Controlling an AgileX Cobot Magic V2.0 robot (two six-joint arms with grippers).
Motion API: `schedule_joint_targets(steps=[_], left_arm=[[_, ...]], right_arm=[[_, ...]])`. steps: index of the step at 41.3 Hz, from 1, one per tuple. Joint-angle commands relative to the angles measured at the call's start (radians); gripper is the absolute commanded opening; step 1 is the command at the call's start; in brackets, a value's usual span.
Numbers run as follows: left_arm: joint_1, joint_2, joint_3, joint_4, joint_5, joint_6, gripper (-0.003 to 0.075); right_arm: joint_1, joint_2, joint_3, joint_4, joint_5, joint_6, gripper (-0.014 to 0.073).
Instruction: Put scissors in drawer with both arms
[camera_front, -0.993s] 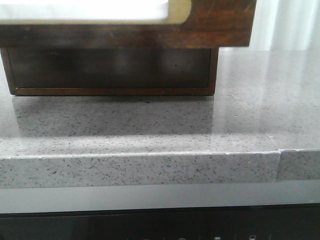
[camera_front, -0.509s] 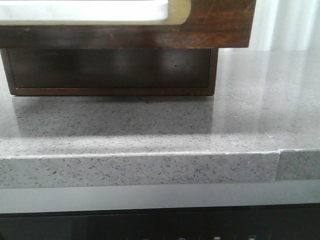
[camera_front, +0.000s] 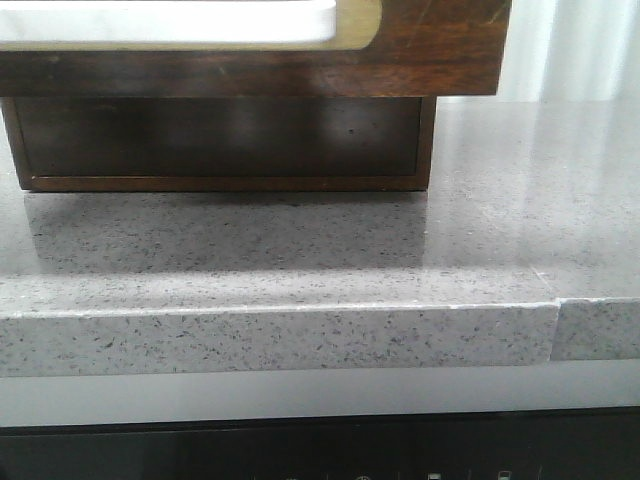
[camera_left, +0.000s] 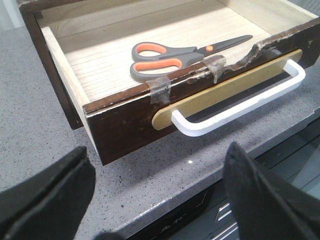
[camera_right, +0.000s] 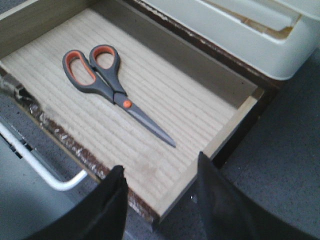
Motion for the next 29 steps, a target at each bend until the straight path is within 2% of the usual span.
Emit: schedule_joint_targets(steps=[1,13,25,29], left_arm=[[-0.009,0.008,-0.031,-0.016,-0.074,-0.007,0.0525],[-0.009,0.008,-0.031,-0.016,-0.074,-0.007,0.0525],[-0.009,0.008,-0.031,-0.016,-0.076,-0.007,0.0525],[-0.009,0.008,-0.031,-0.016,-0.073,-0.007,0.0470]], right_arm=[[-0.007,-0.103,0.059,0.002,-0.068,0.002,0.0360],[-0.007,-0.324,0.273,0.002,-0.063,0.002,0.0360],[-0.007,-0.429,0.342,0.002,-0.074,0.002,0.0360],[-0.007,-0.429,0.343,0.002,-0.074,0.002,0.0329]])
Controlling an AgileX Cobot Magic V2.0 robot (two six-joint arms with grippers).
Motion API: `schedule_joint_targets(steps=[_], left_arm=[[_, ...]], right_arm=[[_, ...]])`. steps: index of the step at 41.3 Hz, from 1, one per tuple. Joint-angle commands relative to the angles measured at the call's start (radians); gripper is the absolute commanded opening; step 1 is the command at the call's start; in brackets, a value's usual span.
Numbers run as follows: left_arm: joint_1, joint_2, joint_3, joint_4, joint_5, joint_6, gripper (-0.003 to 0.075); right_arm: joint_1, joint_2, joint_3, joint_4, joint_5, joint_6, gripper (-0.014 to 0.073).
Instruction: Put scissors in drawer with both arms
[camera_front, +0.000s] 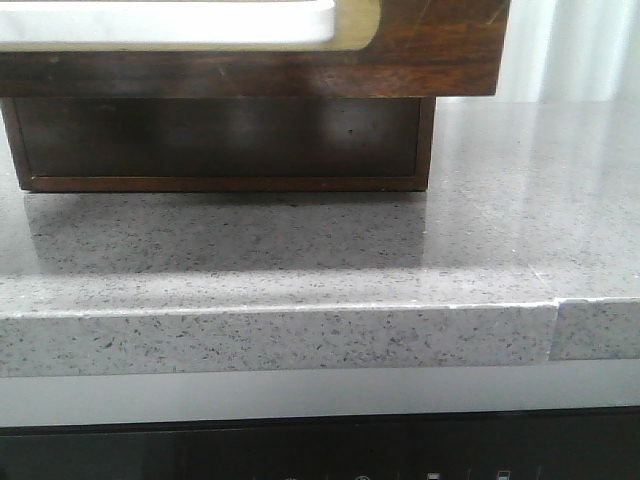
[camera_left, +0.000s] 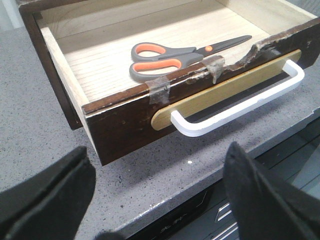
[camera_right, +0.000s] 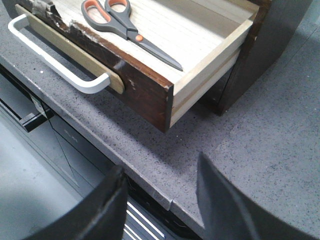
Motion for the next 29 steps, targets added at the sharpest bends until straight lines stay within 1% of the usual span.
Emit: schedule_joint_targets(steps=[1,3,5,9,12,15,17,29], left_arm=[[-0.009,0.008,-0.031,-0.016,-0.073,-0.007,0.0447],[-0.009,0.008,-0.031,-0.016,-0.073,-0.007,0.0382],[-0.009,0.008,-0.031,-0.016,-0.073,-0.007,0.0310],[-0.009,0.008,-0.031,-0.016,-0.073,-0.007,0.0168],[-0.009,0.008,-0.031,-0.016,-0.073,-0.007,0.0069],[-0.009,0.008,-0.031,-0.016,-0.073,-0.007,-0.0008],[-0.009,0.008,-0.031,-0.016,-0.073,-0.007,-0.0020],[-0.009,0.008,-0.031,-0.016,-0.073,-0.007,-0.0020]], right_arm=[[-0.003,0.001,-0.023,0.002,-0.074,0.000,0.0307],[-0.003,0.001,-0.023,0.002,-0.074,0.000,0.0242],[-0.003,0.001,-0.023,0.002,-0.074,0.000,0.0159],[-0.003,0.001,-0.023,0.002,-0.074,0.000,0.0033],[-0.003,0.001,-0.023,0.002,-0.074,0.000,-0.0038],[-0.003,0.001,-0.023,0.002,-0.074,0.000,-0.0073],[-0.003,0.001,-0.023,0.002,-0.077,0.000,-0.0067],[-0.003,0.001,-0.023,0.002,-0.071,-0.001,-0.0067]])
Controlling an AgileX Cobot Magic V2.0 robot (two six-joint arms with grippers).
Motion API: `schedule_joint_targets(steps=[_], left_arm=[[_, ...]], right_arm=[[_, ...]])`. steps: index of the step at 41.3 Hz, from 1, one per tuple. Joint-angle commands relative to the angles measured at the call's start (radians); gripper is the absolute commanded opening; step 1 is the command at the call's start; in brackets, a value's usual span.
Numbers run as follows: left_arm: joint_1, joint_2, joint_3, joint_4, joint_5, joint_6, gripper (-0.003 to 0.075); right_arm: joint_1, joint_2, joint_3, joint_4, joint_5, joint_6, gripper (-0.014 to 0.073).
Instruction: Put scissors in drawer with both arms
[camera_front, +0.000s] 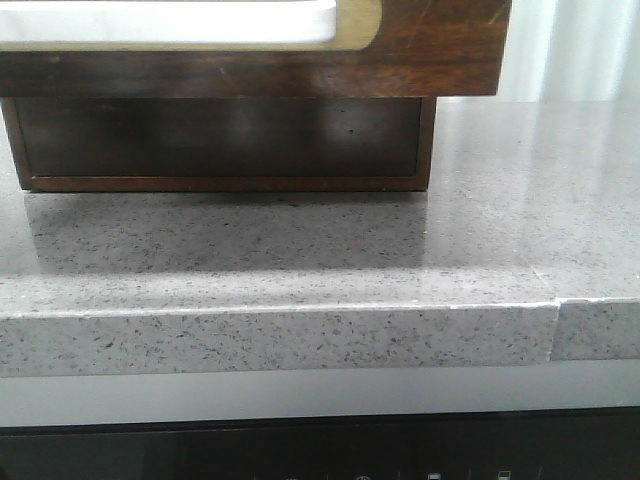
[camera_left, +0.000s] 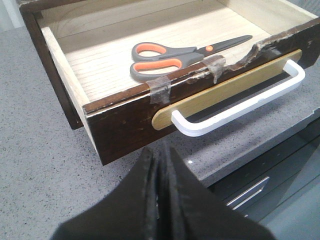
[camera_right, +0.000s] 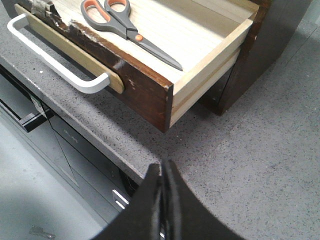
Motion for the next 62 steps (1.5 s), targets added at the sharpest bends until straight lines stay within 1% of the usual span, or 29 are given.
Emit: schedule_joint_targets(steps=[1,15,19,23,28,29,30,36,40,46,52,55,56,62], left_arm=[[-0.009,0.008,-0.031,-0.016,-0.073,-0.007,-0.0020],[-0.007,-0.007,-0.022,-0.016,-0.077,-0.007,-0.0020],[0.027,-0.040,0.007,-0.009,-0.080,-0.007,-0.0020],[0.082,-0.091,0.075,0.045,-0.122,-0.002,-0.0020],[0.154,-0.177,0.217,0.060,-0.276,-0.002,-0.0020],[0.172,-0.198,0.267,0.060,-0.339,-0.002,-0.0020],[0.186,-0.214,0.287,0.060,-0.365,-0.002,-0.0020],[0.299,-0.315,0.520,0.050,-0.621,-0.002,-0.0020],[0.355,-0.368,0.634,0.028,-0.733,-0.002,-0.0020],[0.389,-0.394,0.769,0.026,-0.882,-0.002,-0.0020],[0.392,-0.415,0.847,0.013,-0.974,-0.008,-0.0020],[0.392,-0.455,0.868,0.013,-0.971,-0.010,-0.0020],[0.392,-0.460,0.868,0.013,-0.951,-0.013,-0.0020],[0.418,-0.456,0.866,0.034,-0.930,-0.068,-0.0020]], right_arm=[[-0.003,0.002,-0.025,0.002,-0.068,-0.001,-0.0067],[-0.003,0.002,-0.025,0.002,-0.064,-0.001,-0.0067],[-0.003,0.002,-0.025,0.002,-0.064,-0.001,-0.0067],[-0.003,0.002,-0.025,0.002,-0.064,-0.001,-0.0067],[-0.003,0.002,-0.025,0.002,-0.064,-0.001,-0.0067],[-0.003,0.002,-0.025,0.002,-0.064,-0.001,-0.0067],[-0.003,0.002,-0.025,0.002,-0.064,-0.001,-0.0067],[-0.003,0.002,-0.025,0.002,-0.064,-0.001,-0.0067],[-0.003,0.002,-0.025,0.002,-0.064,-0.001,-0.0067],[-0.003,0.002,-0.025,0.002,-0.064,-0.001,-0.0067],[-0.003,0.002,-0.025,0.002,-0.064,-0.001,-0.0067],[-0.003,0.002,-0.025,0.002,-0.064,-0.001,-0.0067],[-0.003,0.002,-0.025,0.002,-0.064,-0.001,-0.0067],[-0.003,0.002,-0.025,0.002,-0.062,-0.001,-0.0067]])
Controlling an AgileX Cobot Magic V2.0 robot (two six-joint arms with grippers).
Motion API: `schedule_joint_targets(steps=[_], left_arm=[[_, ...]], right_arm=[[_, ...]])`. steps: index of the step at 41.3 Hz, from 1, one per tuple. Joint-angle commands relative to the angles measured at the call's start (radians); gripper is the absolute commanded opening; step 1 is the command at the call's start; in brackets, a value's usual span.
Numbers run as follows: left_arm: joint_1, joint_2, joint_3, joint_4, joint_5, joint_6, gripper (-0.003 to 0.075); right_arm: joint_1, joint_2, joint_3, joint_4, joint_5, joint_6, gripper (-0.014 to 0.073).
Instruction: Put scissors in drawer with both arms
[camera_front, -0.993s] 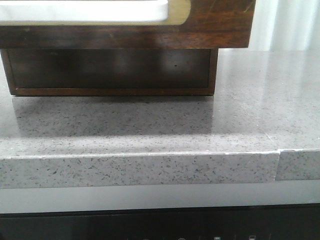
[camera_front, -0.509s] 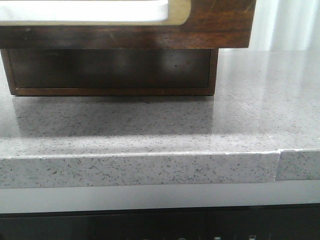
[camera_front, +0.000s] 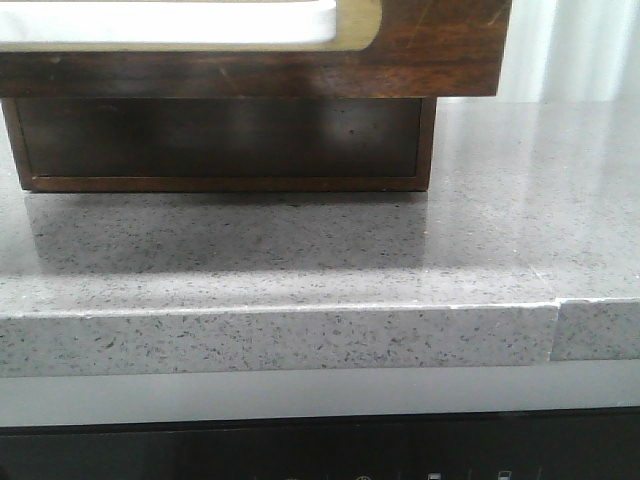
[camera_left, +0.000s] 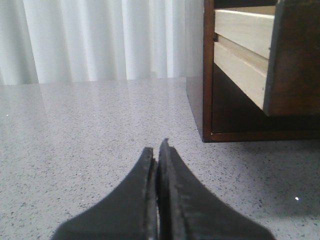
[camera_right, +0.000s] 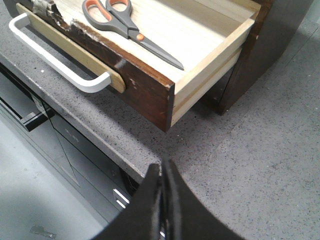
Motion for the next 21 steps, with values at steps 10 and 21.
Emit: schedule_joint_targets(steps=[10,21], left_arm=[[0.020,-0.020,0.023,0.008,-0.067,-0.046,-0.0020],[0.020,-0.020,0.023,0.010,-0.060,-0.061,-0.0020]], right_arm=[[-0.003,0.002,-0.025,0.000,-0.064,-0.003,-0.0067],[-0.003,0.002,-0.025,0.000,-0.064,-0.003,-0.0067]])
